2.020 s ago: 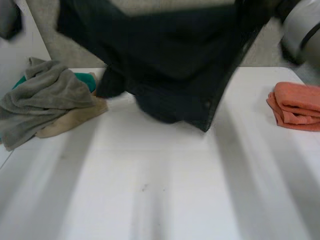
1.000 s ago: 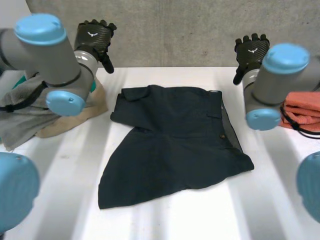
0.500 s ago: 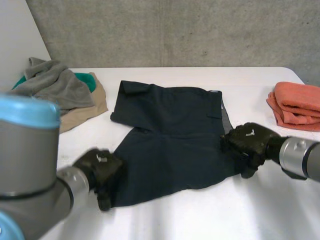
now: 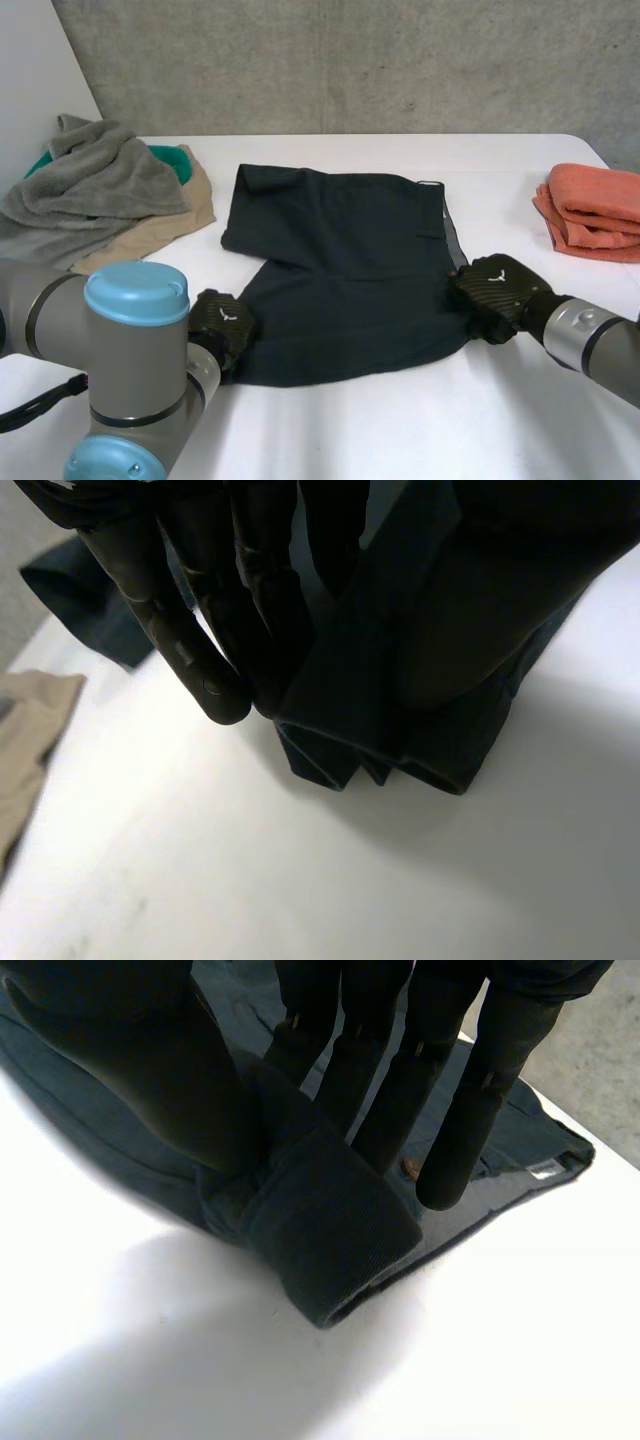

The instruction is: Fold the laundry.

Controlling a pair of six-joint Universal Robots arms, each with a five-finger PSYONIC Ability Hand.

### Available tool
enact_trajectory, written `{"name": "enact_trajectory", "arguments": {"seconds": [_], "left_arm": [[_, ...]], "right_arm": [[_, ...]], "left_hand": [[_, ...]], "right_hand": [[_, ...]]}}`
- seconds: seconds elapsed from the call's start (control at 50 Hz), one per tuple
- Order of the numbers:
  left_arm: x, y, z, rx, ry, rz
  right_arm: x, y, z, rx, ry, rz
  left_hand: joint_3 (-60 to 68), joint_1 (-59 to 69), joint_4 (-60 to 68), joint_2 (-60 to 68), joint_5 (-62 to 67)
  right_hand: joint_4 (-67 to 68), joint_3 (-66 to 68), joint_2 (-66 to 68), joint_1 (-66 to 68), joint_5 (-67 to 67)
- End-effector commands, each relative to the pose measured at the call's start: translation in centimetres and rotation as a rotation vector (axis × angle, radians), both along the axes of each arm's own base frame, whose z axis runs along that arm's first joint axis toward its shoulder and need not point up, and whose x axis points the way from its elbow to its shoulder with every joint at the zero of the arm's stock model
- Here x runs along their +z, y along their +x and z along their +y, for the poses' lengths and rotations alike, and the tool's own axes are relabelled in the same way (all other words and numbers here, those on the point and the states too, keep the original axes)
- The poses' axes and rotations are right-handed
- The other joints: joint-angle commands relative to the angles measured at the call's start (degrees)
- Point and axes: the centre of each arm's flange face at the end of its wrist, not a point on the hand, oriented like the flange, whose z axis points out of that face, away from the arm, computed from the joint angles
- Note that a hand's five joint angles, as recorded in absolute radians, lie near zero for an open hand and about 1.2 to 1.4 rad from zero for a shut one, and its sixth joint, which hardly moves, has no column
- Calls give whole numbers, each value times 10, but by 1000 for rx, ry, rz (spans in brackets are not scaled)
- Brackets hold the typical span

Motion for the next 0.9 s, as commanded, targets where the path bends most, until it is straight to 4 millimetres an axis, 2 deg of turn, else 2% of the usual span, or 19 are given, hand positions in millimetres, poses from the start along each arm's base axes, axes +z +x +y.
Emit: {"name": "enact_trajectory", "arguments": {"seconds": [0.02, 0.12, 0.18, 0.22, 0.26, 0.34, 0.36, 0.42, 0.44, 0.5, 0.52, 0.58, 0.6, 0.64, 0.68, 0.7, 0.72, 0.82, 0.9], "left_arm": [[20, 5, 20, -61, 10, -20], [54, 20, 62, -140, 148, -111], [63, 24, 76, -168, 216, -147], [71, 17, 72, -192, 199, -130], [76, 9, 61, -189, 160, -105], [87, -8, 8, -121, 24, -25], [93, -16, -16, -94, -43, 17], [107, -29, -52, -67, -159, 81], [115, -39, -75, -59, -233, 126], [120, -53, -107, -56, -324, 181], [121, -62, -126, -51, -379, 207], [113, -75, -147, -48, -416, 224], [101, -82, -158, -43, -418, 220], [92, -87, -168, -35, -427, 218], [77, -89, -180, -10, -425, 214], [72, -89, -184, -2, -420, 213], [64, -90, -187, 10, -415, 211], [71, -89, -188, 70, -420, 254], [92, -79, -189, 150, -428, 343]], "right_arm": [[30, -18, 26, -14, 123, 139], [46, -27, 59, 145, 300, 360], [54, -27, 64, 220, 310, 417], [54, -22, 56, 215, 285, 408], [52, -17, 46, 187, 263, 387], [52, -4, 13, 71, 193, 284], [54, 1, -2, 19, 146, 243], [58, 7, -28, -68, 61, 186], [60, 11, -46, -127, -2, 149], [63, 16, -72, -210, -89, 90], [63, 20, -86, -251, -140, 50], [58, 29, -107, -290, -215, -5], [51, 35, -119, -302, -264, -29], [42, 41, -130, -300, -313, -42], [25, 51, -144, -297, -379, -45], [17, 53, -149, -298, -397, -42], [9, 58, -157, -309, -443, -30], [8, 55, -166, -399, -468, -4], [23, 52, -154, -426, -396, -37]], "left_hand": [[125, 143, 118, 124, 133], [125, 143, 118, 124, 133], [125, 143, 118, 124, 133], [125, 143, 118, 124, 133], [125, 143, 118, 124, 133], [125, 143, 118, 124, 133], [125, 143, 118, 124, 133], [125, 143, 118, 124, 133], [125, 143, 118, 124, 133], [125, 143, 118, 124, 133], [125, 143, 118, 124, 133], [125, 143, 118, 124, 133], [125, 143, 118, 124, 133], [125, 143, 118, 124, 133], [91, 110, 85, 91, 100], [-119, -101, -126, -119, -110], [-575, -557, -582, -576, -567], [-575, -557, -582, -576, -567], [-575, -557, -582, -576, -567]], "right_hand": [[116, 134, 132, 178, 129], [116, 134, 132, 178, 129], [116, 134, 132, 178, 129], [116, 134, 132, 178, 129], [116, 134, 132, 178, 129], [116, 134, 132, 178, 129], [116, 134, 132, 178, 129], [116, 134, 132, 178, 129], [116, 134, 132, 178, 129], [116, 134, 132, 178, 129], [116, 134, 132, 178, 129], [116, 134, 132, 178, 129], [116, 134, 132, 178, 129], [116, 134, 132, 178, 129], [-219, -201, -202, -157, -206], [-432, -415, -416, -370, -419], [-584, -566, -568, -522, -571], [-584, -566, -568, -522, -571], [-584, -566, -568, -522, -571]]}}
